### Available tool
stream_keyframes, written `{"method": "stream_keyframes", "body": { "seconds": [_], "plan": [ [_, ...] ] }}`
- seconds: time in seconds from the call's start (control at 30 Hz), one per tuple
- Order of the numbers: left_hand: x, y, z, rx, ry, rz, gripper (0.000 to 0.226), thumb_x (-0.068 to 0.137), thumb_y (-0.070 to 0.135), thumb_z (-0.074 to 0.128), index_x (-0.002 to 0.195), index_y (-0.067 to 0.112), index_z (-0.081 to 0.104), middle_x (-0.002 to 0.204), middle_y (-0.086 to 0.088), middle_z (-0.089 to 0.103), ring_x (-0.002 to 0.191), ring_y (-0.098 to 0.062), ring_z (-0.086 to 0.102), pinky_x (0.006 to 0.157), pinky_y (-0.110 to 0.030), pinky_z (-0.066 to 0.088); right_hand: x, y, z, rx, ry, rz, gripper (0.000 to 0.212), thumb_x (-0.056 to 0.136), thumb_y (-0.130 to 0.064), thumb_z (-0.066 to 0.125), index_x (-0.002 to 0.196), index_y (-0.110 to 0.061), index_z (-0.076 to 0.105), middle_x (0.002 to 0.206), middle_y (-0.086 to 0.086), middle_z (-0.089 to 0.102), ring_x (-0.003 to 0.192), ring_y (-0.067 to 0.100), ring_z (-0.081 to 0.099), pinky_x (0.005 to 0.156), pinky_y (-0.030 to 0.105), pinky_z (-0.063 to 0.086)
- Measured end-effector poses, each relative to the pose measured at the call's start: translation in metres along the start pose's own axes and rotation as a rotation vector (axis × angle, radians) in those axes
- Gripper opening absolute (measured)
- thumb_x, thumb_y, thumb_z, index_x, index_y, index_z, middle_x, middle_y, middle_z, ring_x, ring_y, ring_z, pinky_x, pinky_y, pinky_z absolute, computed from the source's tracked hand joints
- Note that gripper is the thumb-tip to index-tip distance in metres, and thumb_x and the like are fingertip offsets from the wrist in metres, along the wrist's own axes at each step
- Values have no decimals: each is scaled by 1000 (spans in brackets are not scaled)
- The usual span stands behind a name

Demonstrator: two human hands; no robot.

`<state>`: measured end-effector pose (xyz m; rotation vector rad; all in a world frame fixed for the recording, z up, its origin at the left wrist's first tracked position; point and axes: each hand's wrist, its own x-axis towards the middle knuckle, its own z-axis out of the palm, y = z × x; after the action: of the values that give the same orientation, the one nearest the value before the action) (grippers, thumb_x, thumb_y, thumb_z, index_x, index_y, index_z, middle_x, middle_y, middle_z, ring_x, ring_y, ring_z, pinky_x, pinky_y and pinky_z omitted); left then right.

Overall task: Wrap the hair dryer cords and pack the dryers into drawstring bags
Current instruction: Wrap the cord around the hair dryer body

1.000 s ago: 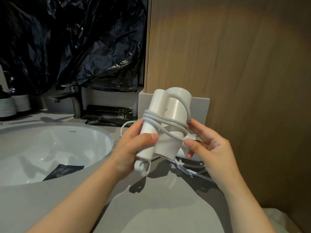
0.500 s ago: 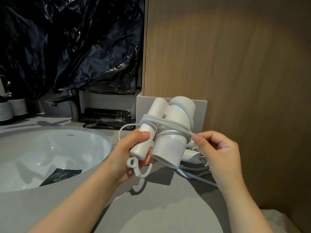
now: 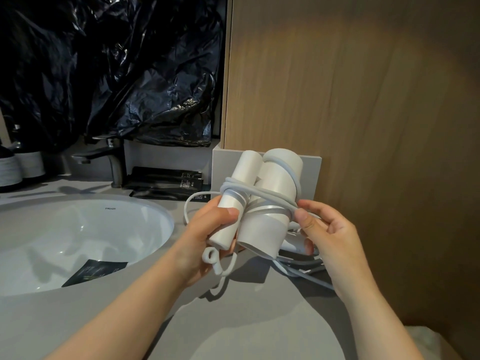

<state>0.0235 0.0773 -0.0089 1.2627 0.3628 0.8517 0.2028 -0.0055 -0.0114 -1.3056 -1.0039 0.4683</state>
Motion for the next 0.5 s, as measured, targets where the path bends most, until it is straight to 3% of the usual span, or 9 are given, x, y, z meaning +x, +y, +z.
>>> {"method": "stream_keyframes", "body": {
  "seconds": [0.13, 0.2, 0.27, 0.4, 0.5],
  "plan": [
    [1, 1, -1, 103, -23, 15, 29, 71, 25, 56, 98, 16, 60, 67, 4, 66, 59, -8, 62, 51, -22, 51, -2, -1, 1, 21, 23, -20, 35, 69, -44, 64, 102, -29, 66, 75, -13, 72, 48, 5, 53, 47, 15, 48],
    [5, -2, -5, 230, 4, 63, 33, 70, 32, 64, 100, 19, 64, 80, 0, 69, 73, -16, 65, 65, -38, 57, -2, -1, -1, 29, 47, -32, 33, 70, -43, 65, 101, -31, 67, 76, -13, 72, 50, 3, 55, 46, 15, 47],
    [6, -2, -6, 307, 60, 109, 36, 68, 39, 66, 98, 20, 67, 88, -7, 69, 79, -22, 65, 82, -54, 54, -1, -1, -3, 35, 63, -48, 33, 69, -43, 66, 100, -33, 68, 79, -13, 73, 53, -1, 58, 46, 12, 45],
    [9, 0, -10, 357, 94, 150, 21, 90, 22, 57, 107, 24, 68, 102, -11, 72, 88, -25, 69, 78, -37, 57, -1, 2, -1, 14, 73, -98, 23, 75, -32, 69, 98, -33, 69, 81, -15, 74, 57, -5, 61, 50, 8, 45],
    [9, -2, -11, 369, 129, 120, 18, 95, 20, 57, 111, 24, 65, 103, -9, 73, 95, -31, 69, 82, -43, 58, -1, 4, 1, -37, 105, -137, 24, 73, -35, 71, 97, -36, 70, 88, -20, 74, 78, -3, 68, 60, 13, 53]
  ]
}}
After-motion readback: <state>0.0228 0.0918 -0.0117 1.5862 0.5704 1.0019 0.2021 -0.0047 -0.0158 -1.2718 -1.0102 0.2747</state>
